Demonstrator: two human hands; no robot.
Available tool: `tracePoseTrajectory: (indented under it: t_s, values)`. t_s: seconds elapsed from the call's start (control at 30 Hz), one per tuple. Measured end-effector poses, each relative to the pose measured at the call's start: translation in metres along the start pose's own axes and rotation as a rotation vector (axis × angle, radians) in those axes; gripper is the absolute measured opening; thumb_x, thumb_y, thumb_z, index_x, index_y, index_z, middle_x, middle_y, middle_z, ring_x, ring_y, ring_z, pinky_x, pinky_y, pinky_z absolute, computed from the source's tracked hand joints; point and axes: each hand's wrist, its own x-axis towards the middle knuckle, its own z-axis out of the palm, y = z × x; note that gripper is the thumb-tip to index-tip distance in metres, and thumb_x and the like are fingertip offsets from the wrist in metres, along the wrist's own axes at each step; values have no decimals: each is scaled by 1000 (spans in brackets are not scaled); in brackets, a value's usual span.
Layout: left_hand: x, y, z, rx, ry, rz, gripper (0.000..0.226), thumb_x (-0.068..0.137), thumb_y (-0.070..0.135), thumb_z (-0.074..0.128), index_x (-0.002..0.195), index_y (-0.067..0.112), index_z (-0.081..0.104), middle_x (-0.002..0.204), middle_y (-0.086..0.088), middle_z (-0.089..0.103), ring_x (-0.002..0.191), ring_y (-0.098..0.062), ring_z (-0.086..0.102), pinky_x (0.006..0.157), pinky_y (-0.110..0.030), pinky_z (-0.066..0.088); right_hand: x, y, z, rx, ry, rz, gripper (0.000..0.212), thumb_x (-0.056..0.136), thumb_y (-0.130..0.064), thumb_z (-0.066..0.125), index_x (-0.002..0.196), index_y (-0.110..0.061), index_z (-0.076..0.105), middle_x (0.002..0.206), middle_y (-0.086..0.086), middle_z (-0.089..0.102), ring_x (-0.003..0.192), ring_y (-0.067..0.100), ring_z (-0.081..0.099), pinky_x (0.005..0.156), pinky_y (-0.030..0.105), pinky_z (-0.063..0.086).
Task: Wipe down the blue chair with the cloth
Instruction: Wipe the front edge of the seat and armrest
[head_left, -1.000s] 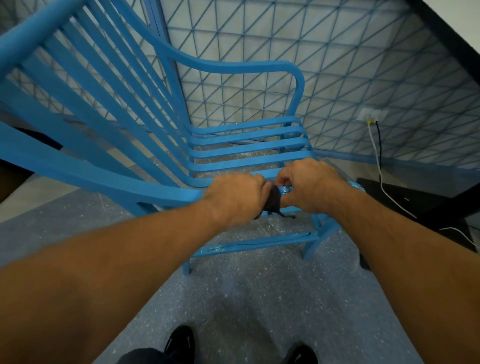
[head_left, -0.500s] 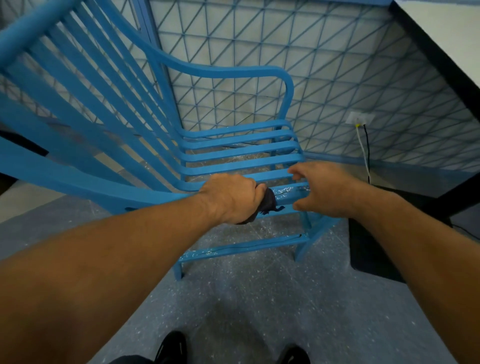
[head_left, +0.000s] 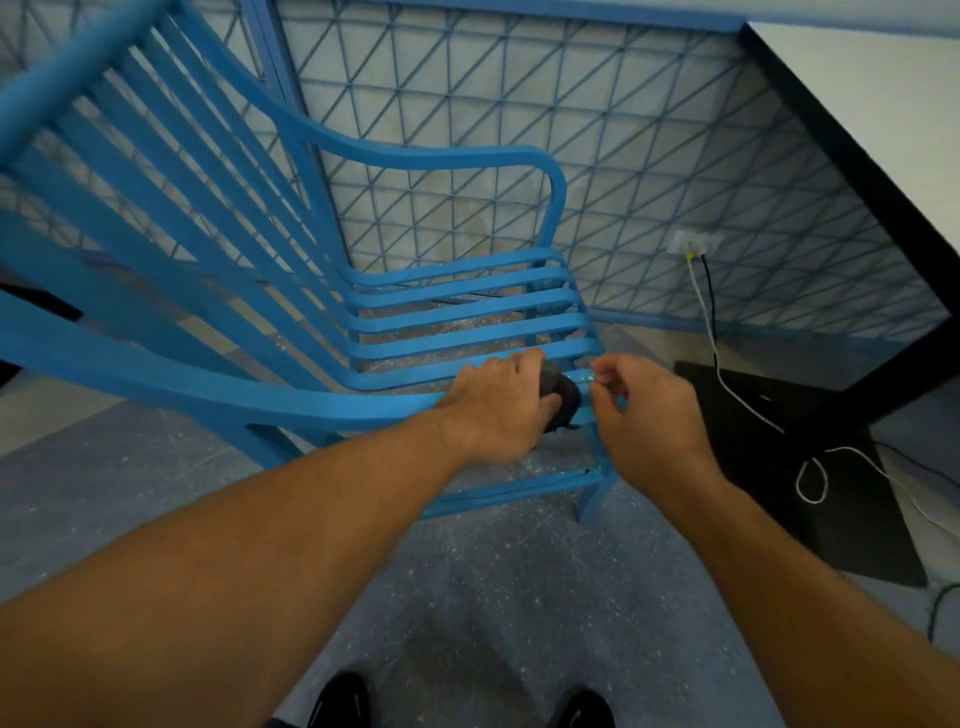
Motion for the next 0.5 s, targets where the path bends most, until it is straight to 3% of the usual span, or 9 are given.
tracePoseTrajectory:
  t_s: [0.1,0.17,0.27,0.33,0.37,0.43,0.5]
  values:
    - [6,-8,-21,-531,-211,-122,51,94,31,51,138,19,27,126,-3,53,107,-20,54,90,-35,48,-6,-14,18,26,8,-76,22,96,-21,53,116,-18,62,108,1,64,97,14,58,84,29,48]
    - [7,-14,-32,-874,-132,-268,31,98,17,44,128,18,39,125,-1,55,106,-16,52,88,-31,47,-8,-23,30,58,23,-104,28,96,-25,53,121,-14,61,112,4,65,103,21,59,89,33,46]
    - [6,-21,-36,-1151,25,-390,20,98,9,38,109,21,49,121,-1,61,112,-17,57,103,-38,45,-6,-40,47,67,21,-87,39,96,-42,50,125,-18,56,116,2,63,108,21,54,86,30,40]
    - [-1,-28,-38,-1102,56,-389,22,99,7,35,110,19,49,122,0,60,112,-18,57,102,-36,46,0,-49,63,-36,24,-113,49,93,-56,39,117,-18,60,110,2,62,105,22,53,88,32,40]
    - [-6,-35,-38,-970,88,-371,22,99,7,35,111,20,49,121,0,60,110,-18,57,99,-35,47,3,-53,70,-105,25,-113,54,92,-59,35,110,-15,61,106,4,62,103,24,53,92,36,41]
    - [-19,-52,-39,-539,184,-289,18,100,13,39,110,21,51,110,2,61,100,-17,58,90,-35,49,7,-60,85,-218,43,-69,52,94,-55,35,102,-11,62,102,7,62,101,27,54,102,44,36]
    - [-31,-65,-39,-177,234,-216,18,101,25,38,105,19,55,95,4,61,86,-18,57,77,-35,48,7,-65,94,-246,113,-46,43,92,-43,35,93,-9,61,92,11,63,91,30,57,100,49,38]
